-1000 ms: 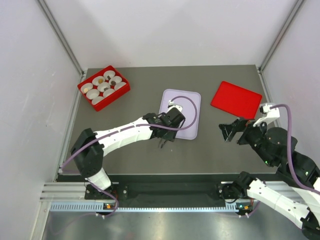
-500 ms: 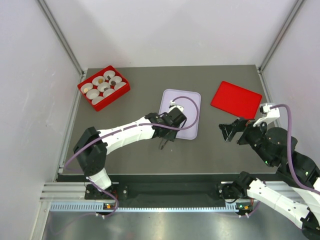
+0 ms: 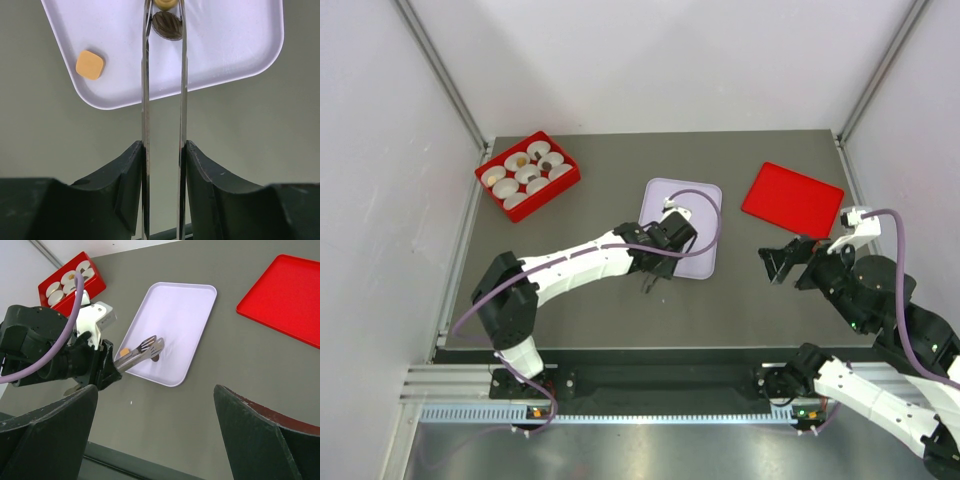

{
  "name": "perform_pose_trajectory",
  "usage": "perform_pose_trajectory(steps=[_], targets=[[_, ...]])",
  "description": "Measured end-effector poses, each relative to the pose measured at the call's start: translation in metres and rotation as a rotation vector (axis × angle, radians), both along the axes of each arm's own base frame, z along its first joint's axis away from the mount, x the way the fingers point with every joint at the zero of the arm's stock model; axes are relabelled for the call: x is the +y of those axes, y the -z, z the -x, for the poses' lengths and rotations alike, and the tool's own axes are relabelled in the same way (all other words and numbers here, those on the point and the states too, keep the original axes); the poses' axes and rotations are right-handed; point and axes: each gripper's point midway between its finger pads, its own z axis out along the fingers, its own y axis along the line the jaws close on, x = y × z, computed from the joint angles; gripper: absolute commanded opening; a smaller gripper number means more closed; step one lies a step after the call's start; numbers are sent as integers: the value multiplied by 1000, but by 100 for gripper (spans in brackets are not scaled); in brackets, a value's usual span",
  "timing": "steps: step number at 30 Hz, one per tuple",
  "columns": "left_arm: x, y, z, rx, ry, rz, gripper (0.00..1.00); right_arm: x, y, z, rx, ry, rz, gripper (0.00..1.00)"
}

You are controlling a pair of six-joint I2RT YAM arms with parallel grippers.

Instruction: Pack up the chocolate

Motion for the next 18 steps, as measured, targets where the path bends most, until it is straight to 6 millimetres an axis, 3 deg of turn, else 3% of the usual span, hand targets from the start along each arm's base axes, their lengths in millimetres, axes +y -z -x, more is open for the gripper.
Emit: perform_pose_trajectory(steps=[8, 18], targets=[[8, -6, -8, -37, -24, -36, 36, -1, 1, 0, 2, 2, 3, 100], [28, -24, -41, -90, -106, -44, 34, -1, 2, 0, 4, 2, 5, 100]])
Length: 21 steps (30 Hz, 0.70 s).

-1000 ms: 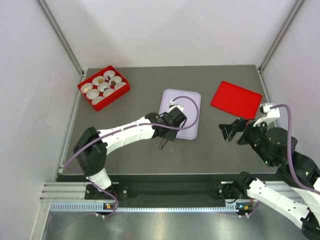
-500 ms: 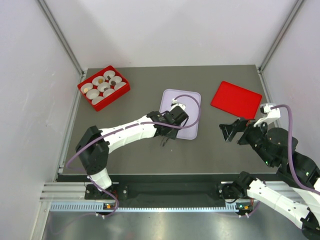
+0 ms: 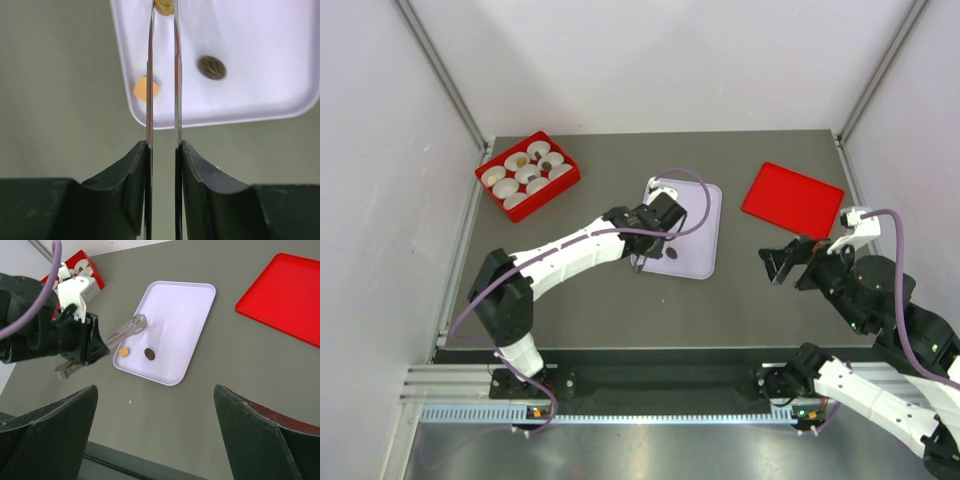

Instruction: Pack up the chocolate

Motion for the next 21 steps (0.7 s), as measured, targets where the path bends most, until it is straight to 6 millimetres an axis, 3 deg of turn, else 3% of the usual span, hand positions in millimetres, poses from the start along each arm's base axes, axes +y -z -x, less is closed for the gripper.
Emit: perform_pose_trajectory(steps=[4, 7, 11, 17, 21], targets=[[33, -2, -27, -8, -89, -9, 33, 0, 0, 0, 0, -1, 0, 100], [73, -11, -54, -28, -190, -9, 33, 0, 0, 0, 0, -2, -1, 100], [138, -38, -82, -89, -344, 10, 33, 2, 1, -1, 0, -4, -3, 100], [211, -82, -97, -207, -509, 50, 33, 10, 13, -4, 19, -25, 9, 100], [251, -83, -99, -228, -597, 45, 33, 19, 21, -8, 38, -46, 20, 100]])
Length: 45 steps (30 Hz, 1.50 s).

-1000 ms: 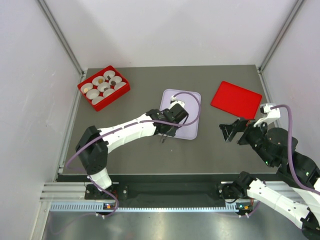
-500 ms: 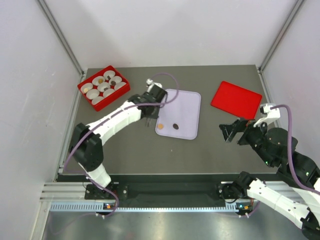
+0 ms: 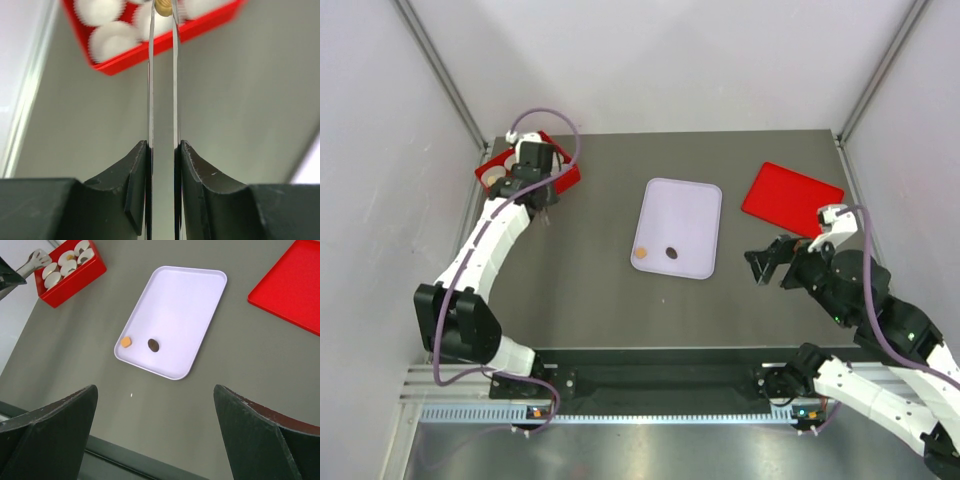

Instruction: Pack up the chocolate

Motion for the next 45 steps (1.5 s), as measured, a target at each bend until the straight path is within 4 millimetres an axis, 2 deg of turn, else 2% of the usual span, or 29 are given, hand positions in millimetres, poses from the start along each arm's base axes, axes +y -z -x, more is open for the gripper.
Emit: perform_pose_trajectory(steps=[7, 13, 19, 22, 35, 45], targets=[[54, 25, 3, 44, -118, -16, 33, 11, -3, -6, -5, -22, -10, 100], [79, 36, -12, 37, -175, -11, 33, 17, -4, -9, -4, -33, -13, 100], [90, 66, -25, 90, -198, -17, 33, 23, -6, -15, -9, -36, -19, 100], [96, 73, -29, 112, -210, -35, 35, 27, -7, -18, -15, -40, -21, 100], [111, 73, -59, 94, -223, -81, 38, 28, -13, -21, -39, -46, -9, 100], [111, 68, -63, 92, -217, -83, 39, 27, -27, -22, -69, -42, -20, 100]])
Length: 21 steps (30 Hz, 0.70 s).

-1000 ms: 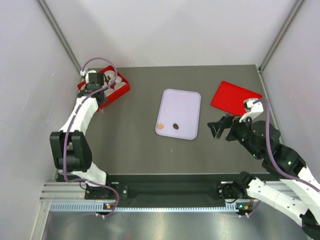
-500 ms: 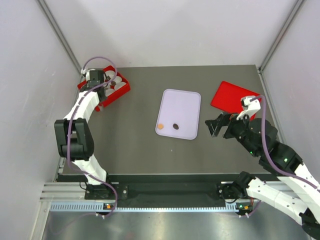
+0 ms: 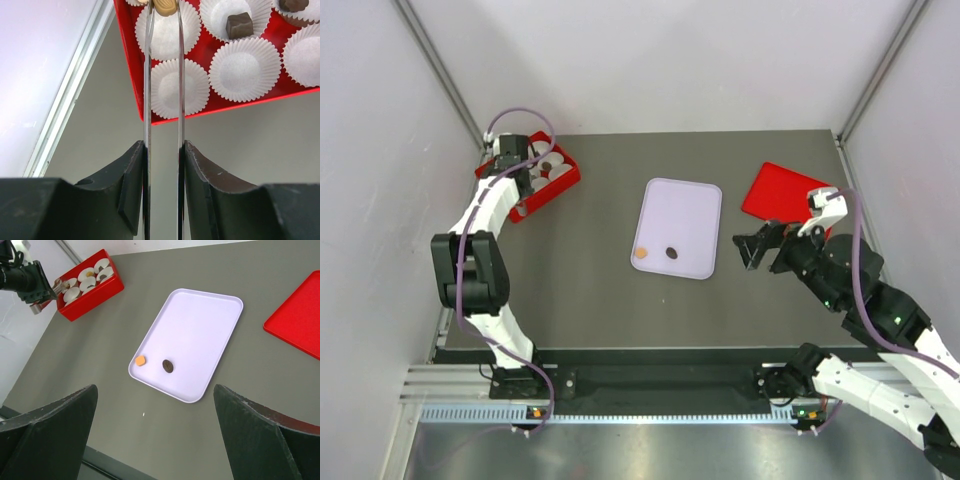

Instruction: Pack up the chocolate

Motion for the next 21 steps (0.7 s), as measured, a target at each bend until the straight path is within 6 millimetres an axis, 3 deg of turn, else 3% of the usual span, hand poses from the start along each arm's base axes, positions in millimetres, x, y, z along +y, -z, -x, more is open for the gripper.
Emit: perform_pose_trajectory(steps=[21], targets=[[-2, 5, 11, 34, 1, 12, 42, -6, -5, 6, -17, 1, -18, 100]])
